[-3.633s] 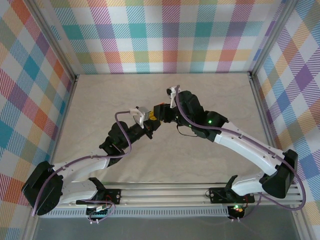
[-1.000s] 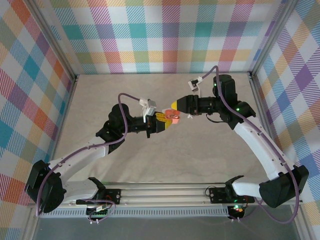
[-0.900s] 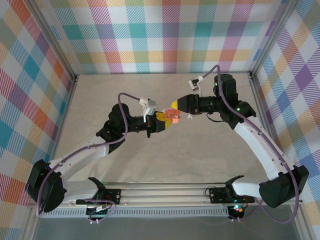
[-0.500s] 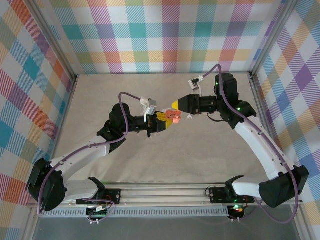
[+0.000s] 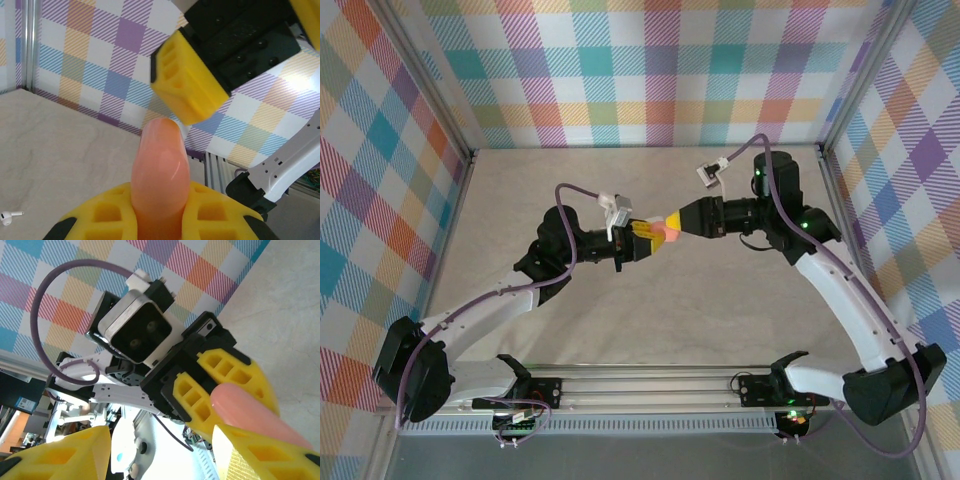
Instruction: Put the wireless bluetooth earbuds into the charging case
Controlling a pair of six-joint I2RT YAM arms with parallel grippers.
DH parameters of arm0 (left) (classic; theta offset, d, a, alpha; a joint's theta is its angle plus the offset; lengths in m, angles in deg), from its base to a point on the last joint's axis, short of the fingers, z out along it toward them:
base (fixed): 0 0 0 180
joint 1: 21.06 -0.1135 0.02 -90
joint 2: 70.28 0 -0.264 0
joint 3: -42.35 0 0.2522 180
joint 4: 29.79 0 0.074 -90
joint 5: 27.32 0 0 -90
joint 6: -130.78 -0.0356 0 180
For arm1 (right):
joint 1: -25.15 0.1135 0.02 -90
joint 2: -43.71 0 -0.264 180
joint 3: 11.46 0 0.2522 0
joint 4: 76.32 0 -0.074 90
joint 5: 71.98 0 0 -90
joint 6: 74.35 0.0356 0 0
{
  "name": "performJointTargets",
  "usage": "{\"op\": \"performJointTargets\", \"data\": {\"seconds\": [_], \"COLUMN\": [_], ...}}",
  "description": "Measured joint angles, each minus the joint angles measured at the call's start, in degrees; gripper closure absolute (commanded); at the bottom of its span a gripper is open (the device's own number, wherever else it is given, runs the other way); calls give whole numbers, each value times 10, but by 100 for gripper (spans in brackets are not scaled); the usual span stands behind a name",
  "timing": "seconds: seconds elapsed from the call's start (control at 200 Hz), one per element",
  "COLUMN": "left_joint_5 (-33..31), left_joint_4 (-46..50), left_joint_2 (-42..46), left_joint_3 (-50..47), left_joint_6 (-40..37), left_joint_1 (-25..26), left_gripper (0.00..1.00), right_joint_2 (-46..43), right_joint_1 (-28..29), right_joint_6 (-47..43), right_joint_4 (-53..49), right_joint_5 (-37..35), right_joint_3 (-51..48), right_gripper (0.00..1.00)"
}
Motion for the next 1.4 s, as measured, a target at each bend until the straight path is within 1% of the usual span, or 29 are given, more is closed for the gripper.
{"op": "performJointTargets", "data": {"seconds": [0.055,0.135,0.295,0.37,0.43,0.545,0.64,0.765,0.81,0.88,1.145,1.265,1.325,1.365,1.4], "left_joint_5": [-2,-2,-3,-1,5,11,16,26,31,41,56,59,58,56,52], "left_joint_4": [-5,-7,-7,-7,-7,7,13,12,12,10,9,11,14,21,26], "left_joint_2": [-2,-4,-4,-4,-3,3,6,7,7,6,4,4,4,4,4], "left_joint_3": [0,0,0,0,0,5,17,26,28,32,38,42,42,42,42], "left_joint_6": [1,4,13,24,32,51,68,93,103,118,150,162,162,162,160], "left_joint_1": [0,-1,-2,-3,-4,-6,-8,-10,-10,-10,-11,-15,-17,-17,-17], "left_gripper": [100,100,100,100,100,100,100,100,100,100,100,97,93,86,78], "right_joint_2": [-5,-7,-12,-25,-47,-74,-76,-73,-70,-66,-61,-49,-45,-42,-40], "right_joint_1": [0,1,1,1,1,0,1,1,1,1,1,0,0,0,0], "right_joint_6": [-8,-25,-68,-87,-96,-100,-99,-93,-88,-82,-68,-63,-59,-56,-54], "right_joint_4": [-12,-39,-77,-68,-45,4,61,130,149,180,240,267,274,275,275], "right_joint_5": [-5,-30,-113,-146,-162,-162,-141,-106,-93,-74,-49,-38,-37,-37,-39], "right_joint_3": [1,8,14,0,-32,-86,-115,-150,-157,-166,-174,-177,-178,-178,-178], "right_gripper": [43,43,41,41,41,41,39,40,41,47,74,81,83,84,84]}}
